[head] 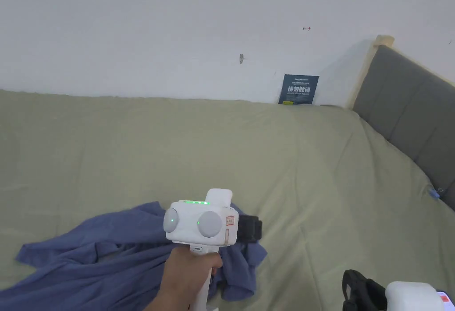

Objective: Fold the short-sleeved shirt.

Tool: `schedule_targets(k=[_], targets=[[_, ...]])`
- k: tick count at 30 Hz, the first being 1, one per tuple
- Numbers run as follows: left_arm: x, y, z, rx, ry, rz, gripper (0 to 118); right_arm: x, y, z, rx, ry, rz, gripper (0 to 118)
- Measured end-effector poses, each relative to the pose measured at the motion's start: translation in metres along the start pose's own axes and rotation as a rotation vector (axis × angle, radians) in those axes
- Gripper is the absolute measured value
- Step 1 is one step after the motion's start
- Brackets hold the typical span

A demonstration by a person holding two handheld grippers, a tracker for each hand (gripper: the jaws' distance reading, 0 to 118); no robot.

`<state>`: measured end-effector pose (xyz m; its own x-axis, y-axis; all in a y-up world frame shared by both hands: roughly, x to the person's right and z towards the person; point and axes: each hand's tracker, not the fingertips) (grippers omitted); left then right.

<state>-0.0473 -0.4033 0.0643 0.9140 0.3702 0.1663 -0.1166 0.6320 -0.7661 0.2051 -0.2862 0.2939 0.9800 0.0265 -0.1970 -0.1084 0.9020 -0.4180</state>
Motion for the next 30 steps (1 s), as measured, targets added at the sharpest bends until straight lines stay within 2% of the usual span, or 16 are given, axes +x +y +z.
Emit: schedule_targets(k=[1,3,6,11,15,16,17,18,19,20,22,23,25,29,30], targets=[[0.005,-0.002,0.027,0.063,-0.005,0.001,115,-0.003,0.001,0.004,0.001,0.005,0.002,1],[0.012,-0.019,0.077,0.138,0.051,-0.112,116,-0.01,0.002,0.009,0.009,0.021,0.002,1],[0.005,-0.08,0.181,0.299,0.08,-0.224,117,-0.027,0.0,0.024,0.035,0.065,-0.009,1],[-0.01,-0.193,0.293,0.285,0.163,-0.221,117,-0.07,-0.01,0.045,0.042,0.15,0.008,1],[-0.026,-0.243,0.328,0.215,0.256,-0.191,114,-0.103,-0.023,0.059,0.036,0.212,-0.003,1],[-0.032,-0.25,0.335,0.221,0.248,-0.173,106,-0.11,-0.026,0.061,0.033,0.217,-0.004,1],[-0.038,-0.257,0.343,0.233,0.24,-0.142,67,-0.117,-0.029,0.063,0.028,0.224,-0.001,1],[-0.044,-0.261,0.347,0.23,0.266,-0.111,19,-0.121,-0.031,0.064,0.02,0.232,0.002,1],[-0.052,-0.261,0.345,0.19,0.303,-0.084,0,-0.126,-0.033,0.065,0.011,0.24,0.008,1],[-0.064,-0.262,0.349,0.196,0.33,-0.066,0,-0.13,-0.035,0.066,0.003,0.245,0.016,1],[-0.091,-0.251,0.349,0.176,0.251,0.006,0,-0.132,-0.036,0.068,-0.005,0.25,0.035,1],[-0.11,-0.242,0.349,0.174,0.293,0.065,0,-0.133,-0.036,0.068,-0.01,0.25,0.044,1],[-0.156,-0.213,0.342,0.139,0.354,0.095,0,-0.132,-0.037,0.066,-0.019,0.247,0.06,1],[-0.257,-0.159,0.313,-0.04,0.457,0.299,0,-0.126,-0.038,0.054,-0.037,0.225,0.064,1],[-0.275,-0.149,0.307,-0.051,0.478,0.315,0,-0.123,-0.039,0.051,-0.043,0.222,0.06,1]])
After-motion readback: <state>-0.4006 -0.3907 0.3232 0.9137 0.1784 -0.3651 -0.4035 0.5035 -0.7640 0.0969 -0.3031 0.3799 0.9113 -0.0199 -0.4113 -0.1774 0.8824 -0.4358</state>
